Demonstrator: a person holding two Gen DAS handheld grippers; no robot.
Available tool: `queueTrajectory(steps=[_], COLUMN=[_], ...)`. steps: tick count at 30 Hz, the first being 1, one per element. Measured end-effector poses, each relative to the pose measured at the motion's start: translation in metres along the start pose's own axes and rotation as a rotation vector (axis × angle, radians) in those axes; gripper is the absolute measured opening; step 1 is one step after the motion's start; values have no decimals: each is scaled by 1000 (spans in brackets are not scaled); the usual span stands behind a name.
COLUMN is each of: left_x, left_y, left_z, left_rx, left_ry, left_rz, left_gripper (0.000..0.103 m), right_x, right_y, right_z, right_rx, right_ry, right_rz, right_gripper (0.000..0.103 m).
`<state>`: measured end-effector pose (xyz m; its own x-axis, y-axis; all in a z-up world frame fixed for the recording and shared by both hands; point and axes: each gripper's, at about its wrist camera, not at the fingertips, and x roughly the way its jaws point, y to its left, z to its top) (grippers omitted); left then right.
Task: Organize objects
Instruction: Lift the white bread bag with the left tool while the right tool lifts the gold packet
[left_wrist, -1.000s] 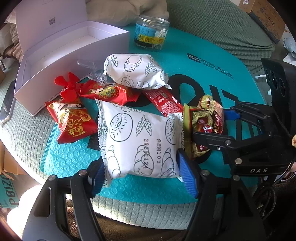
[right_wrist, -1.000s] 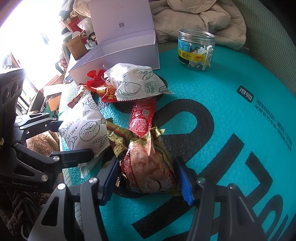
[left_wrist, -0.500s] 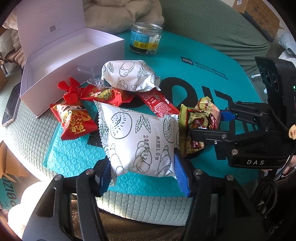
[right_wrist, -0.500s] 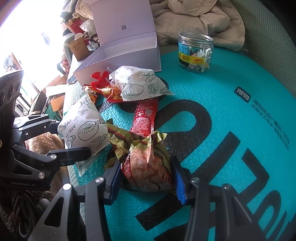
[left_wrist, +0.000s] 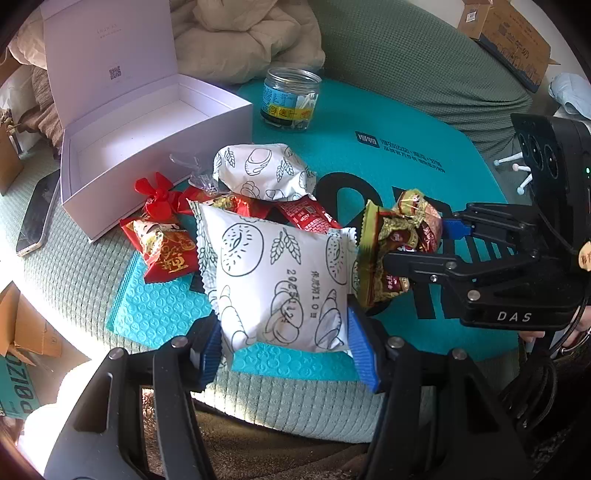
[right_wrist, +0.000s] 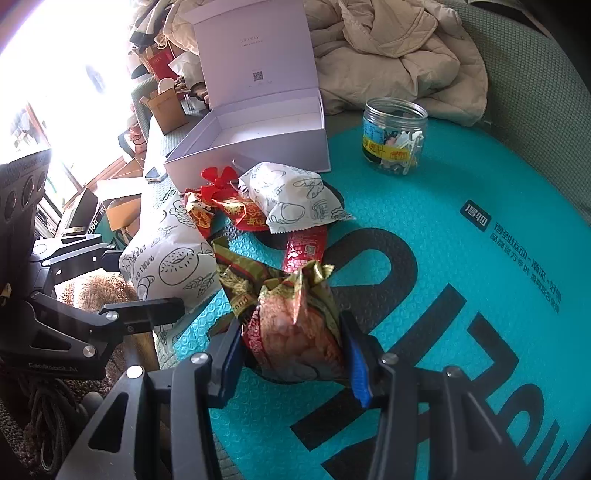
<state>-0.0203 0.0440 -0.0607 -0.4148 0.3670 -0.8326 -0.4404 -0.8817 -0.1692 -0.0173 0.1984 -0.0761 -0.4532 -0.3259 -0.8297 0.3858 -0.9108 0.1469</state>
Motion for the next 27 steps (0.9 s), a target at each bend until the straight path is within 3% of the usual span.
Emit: queueTrajectory(steps=[27], left_x=[-66], left_y=[59], left_z=[1], left_rx=[-90], left_ry=[-111], left_rz=[171], left_gripper=[57], right_x=[-11], right_y=[81], right_z=[68], right_rx=[-204], right_ry=[-96], right_rz=[102], right_gripper=[49])
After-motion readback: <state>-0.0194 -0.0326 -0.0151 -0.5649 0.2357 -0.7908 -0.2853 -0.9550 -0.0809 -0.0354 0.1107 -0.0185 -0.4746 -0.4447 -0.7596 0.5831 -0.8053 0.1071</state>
